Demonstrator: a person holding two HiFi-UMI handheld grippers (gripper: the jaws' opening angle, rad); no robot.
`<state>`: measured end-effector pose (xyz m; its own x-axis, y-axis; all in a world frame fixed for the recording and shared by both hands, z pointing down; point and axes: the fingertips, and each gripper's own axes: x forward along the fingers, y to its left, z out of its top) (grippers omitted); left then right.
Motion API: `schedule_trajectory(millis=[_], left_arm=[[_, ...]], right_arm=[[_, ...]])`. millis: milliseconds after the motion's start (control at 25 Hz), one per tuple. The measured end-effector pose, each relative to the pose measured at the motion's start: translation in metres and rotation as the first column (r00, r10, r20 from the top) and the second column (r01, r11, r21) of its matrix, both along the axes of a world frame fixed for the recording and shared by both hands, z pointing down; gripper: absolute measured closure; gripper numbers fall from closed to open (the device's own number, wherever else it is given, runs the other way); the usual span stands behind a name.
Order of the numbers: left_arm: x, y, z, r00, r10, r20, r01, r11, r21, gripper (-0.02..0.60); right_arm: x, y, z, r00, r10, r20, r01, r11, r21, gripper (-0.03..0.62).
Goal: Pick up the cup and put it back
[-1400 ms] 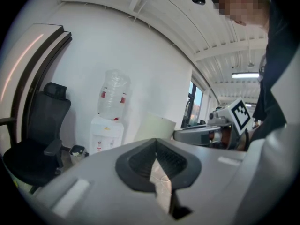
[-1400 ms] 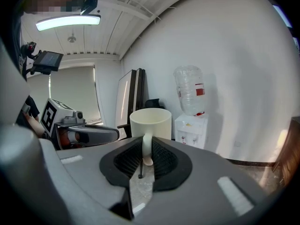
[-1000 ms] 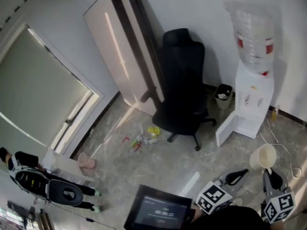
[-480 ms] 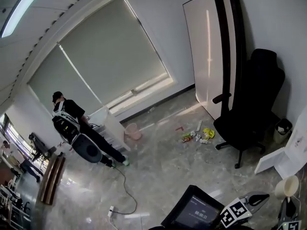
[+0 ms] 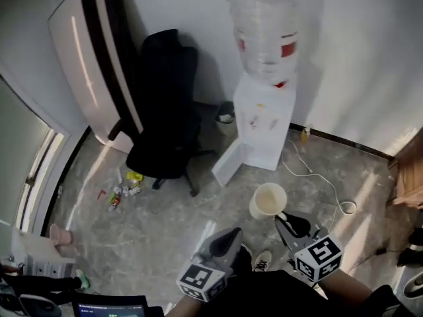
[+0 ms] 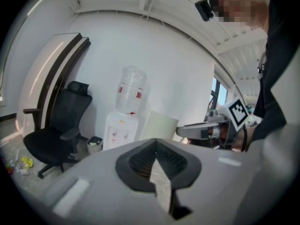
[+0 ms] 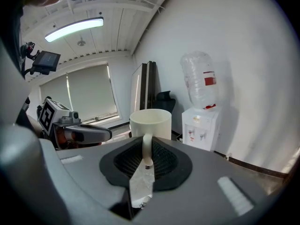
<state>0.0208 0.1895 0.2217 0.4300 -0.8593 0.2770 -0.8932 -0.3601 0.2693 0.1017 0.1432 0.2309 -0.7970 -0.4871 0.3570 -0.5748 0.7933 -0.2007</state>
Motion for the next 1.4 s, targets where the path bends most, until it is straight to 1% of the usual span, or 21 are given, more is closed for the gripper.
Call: schedule_trajectory(millis=[40, 120, 160, 280, 440, 560, 640, 720, 800, 920, 1000, 1080, 1240, 1320, 1400], left_arm=[[0.01, -0.009, 0.01, 1.0, 0.015, -0.019, -0.015, 1.0, -0.007, 0.578], [0.033, -0.03, 0.028, 0.995, 0.072, -0.072, -0.074, 0.997, -0.022, 0.578], [0.04, -0.043, 0.03, 0.991, 0.097, -0.093, -0.099, 0.995, -0.025, 0.578], [0.041, -0.081, 0.018, 0.983, 0.136, -0.122, -0.139, 0.99, -0.017, 0.578], [0.03, -0.123, 0.017, 0.97, 0.19, -0.15, -0.191, 0.982, 0.008, 0.578], [0.014, -0.148, 0.028, 0.963, 0.229, -0.144, -0.228, 0.973, 0.021, 0.578], [0.001, -0.163, 0.038, 0.964, 0.231, -0.132, -0.233, 0.973, 0.004, 0.578], [-0.011, -0.177, 0.044, 0.968, 0.215, -0.13, -0.219, 0.975, -0.019, 0.578], [-0.02, -0.189, 0.043, 0.974, 0.189, -0.128, -0.196, 0.98, -0.043, 0.578], [-0.027, -0.204, 0.046, 0.98, 0.154, -0.129, -0.164, 0.984, -0.076, 0.578], [-0.031, -0.213, 0.054, 0.985, 0.119, -0.128, -0.133, 0.986, -0.1, 0.578], [-0.032, -0.221, 0.062, 0.989, 0.078, -0.122, -0.092, 0.99, -0.108, 0.578], [-0.025, -0.244, 0.078, 0.994, -0.022, -0.103, 0.01, 0.993, -0.115, 0.578], [-0.02, -0.257, 0.082, 0.994, -0.077, -0.079, 0.067, 0.99, -0.126, 0.578], [-0.016, -0.268, 0.087, 0.992, -0.122, -0.042, 0.116, 0.985, -0.131, 0.578]], right_arm=[[0.014, -0.009, 0.006, 1.0, 0.027, -0.011, -0.027, 1.0, -0.013, 0.543], [0.046, -0.029, 0.013, 0.994, 0.099, -0.046, -0.1, 0.995, -0.026, 0.543], [0.058, -0.039, 0.015, 0.988, 0.138, -0.064, -0.14, 0.99, -0.027, 0.543], [0.075, -0.064, 0.015, 0.967, 0.237, -0.094, -0.24, 0.971, -0.021, 0.542], [0.078, -0.106, 0.011, 0.94, 0.318, -0.121, -0.321, 0.947, -0.006, 0.543], [0.072, -0.139, 0.01, 0.923, 0.364, -0.124, -0.365, 0.931, 0.008, 0.543], [0.063, -0.157, 0.008, 0.917, 0.382, -0.117, -0.383, 0.924, 0.02, 0.543], [0.056, -0.171, 0.009, 0.917, 0.381, -0.115, -0.381, 0.924, 0.02, 0.543], [0.051, -0.181, 0.014, 0.926, 0.355, -0.13, -0.356, 0.934, 0.02, 0.543], [0.044, -0.197, 0.026, 0.942, 0.293, -0.164, -0.293, 0.956, 0.023, 0.543], [0.041, -0.209, 0.035, 0.953, 0.252, -0.169, -0.254, 0.967, 0.009, 0.543], [0.036, -0.223, 0.045, 0.968, 0.195, -0.16, -0.2, 0.98, -0.013, 0.543], [0.03, -0.253, 0.067, 0.99, 0.024, -0.142, -0.031, 0.998, -0.047, 0.543], [0.03, -0.268, 0.083, 0.987, -0.08, -0.137, 0.073, 0.996, -0.053, 0.543], [0.032, -0.281, 0.1, 0.973, -0.177, -0.146, 0.17, 0.984, -0.058, 0.543]])
